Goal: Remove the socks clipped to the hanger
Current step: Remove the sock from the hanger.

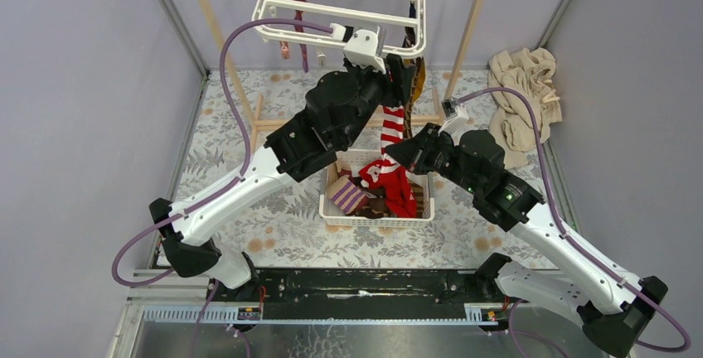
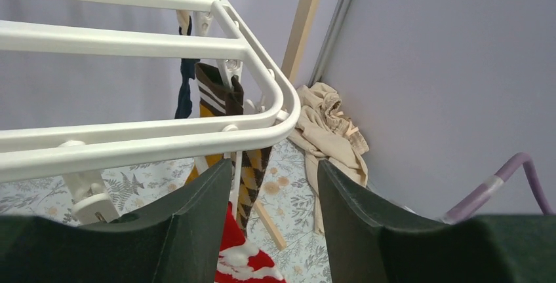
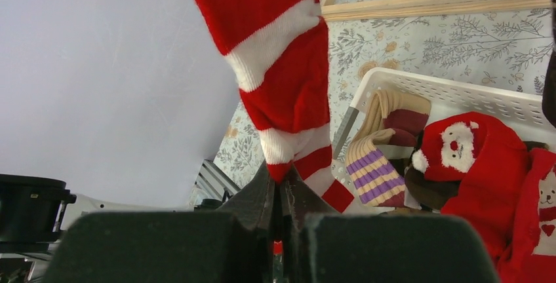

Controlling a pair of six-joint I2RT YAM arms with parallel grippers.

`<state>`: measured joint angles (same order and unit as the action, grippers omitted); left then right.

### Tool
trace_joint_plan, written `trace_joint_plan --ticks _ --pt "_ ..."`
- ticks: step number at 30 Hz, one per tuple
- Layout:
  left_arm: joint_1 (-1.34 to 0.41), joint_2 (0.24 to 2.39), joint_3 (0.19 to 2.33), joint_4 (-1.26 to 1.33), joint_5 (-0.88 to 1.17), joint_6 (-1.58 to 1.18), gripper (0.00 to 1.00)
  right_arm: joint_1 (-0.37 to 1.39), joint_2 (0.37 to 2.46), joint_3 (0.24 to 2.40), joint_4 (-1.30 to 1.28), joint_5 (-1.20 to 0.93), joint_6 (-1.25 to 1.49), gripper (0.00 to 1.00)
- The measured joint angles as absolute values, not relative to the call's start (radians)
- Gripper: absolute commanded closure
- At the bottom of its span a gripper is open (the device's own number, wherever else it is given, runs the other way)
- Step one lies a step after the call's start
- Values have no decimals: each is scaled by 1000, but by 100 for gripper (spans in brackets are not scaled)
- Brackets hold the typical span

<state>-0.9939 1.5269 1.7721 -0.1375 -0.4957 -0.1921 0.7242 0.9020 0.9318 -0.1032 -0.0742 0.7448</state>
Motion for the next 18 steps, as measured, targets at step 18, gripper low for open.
trace_joint_plan --ticks 18 --pt "-995 1564 1776 -158 -533 -174 50 724 908 932 -103 -75 737 100"
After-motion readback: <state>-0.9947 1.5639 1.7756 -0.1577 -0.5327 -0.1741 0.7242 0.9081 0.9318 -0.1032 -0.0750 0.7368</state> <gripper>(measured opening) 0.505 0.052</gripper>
